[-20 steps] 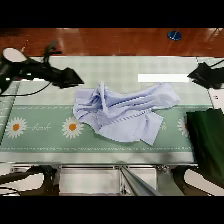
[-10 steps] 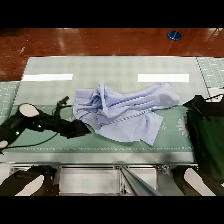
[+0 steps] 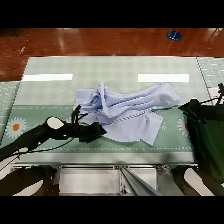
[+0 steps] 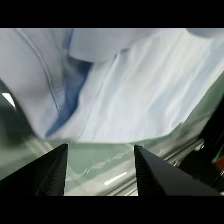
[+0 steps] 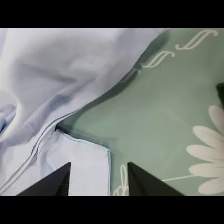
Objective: Fold the shirts.
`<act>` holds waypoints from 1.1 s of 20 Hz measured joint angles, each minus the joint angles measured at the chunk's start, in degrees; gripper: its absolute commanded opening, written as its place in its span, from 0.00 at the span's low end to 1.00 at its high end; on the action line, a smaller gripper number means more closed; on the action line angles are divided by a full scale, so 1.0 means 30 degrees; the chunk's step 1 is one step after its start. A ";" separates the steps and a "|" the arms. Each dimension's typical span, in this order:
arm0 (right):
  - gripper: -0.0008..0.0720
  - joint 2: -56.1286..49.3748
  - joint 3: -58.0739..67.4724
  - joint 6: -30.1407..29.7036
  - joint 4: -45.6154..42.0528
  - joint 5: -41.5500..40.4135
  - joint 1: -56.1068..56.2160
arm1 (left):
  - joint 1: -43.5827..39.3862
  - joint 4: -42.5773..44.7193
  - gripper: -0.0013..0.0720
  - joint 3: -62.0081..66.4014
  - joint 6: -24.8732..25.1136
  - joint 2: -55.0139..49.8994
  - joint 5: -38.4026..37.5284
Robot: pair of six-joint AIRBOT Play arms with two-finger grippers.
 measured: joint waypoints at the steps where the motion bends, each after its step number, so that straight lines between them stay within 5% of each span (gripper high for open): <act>1: 0.57 0.0000 -0.0015 -0.0029 -0.0007 0.0007 0.0000 | -0.0299 -0.0874 0.71 -0.0007 -0.0080 -0.0452 0.0415; 4: 0.57 0.0000 -0.0036 -0.0109 0.0015 -0.0022 0.0022 | -0.0882 -0.2601 0.66 0.0284 -0.0102 -0.1559 0.1122; 6: 0.57 0.0000 -0.0051 -0.0153 0.0044 -0.0109 0.0022 | -0.0998 -0.2790 0.16 0.0590 0.0073 -0.2076 0.1821; 7: 0.57 0.0000 -0.0051 -0.0160 0.0087 -0.0233 0.0022 | -0.0969 -0.2790 0.05 0.0743 0.0117 -0.2324 0.2273; 14: 0.56 -0.0627 -0.0029 -0.0313 0.0648 -0.1603 0.0022 | 0.0408 -0.2419 0.04 0.1974 0.2514 -0.2783 0.1654; 22: 0.56 -0.6761 0.2484 -0.0809 0.1603 -0.2346 0.0022 | 0.1137 -0.1406 0.04 0.2266 0.3177 -0.2820 0.0153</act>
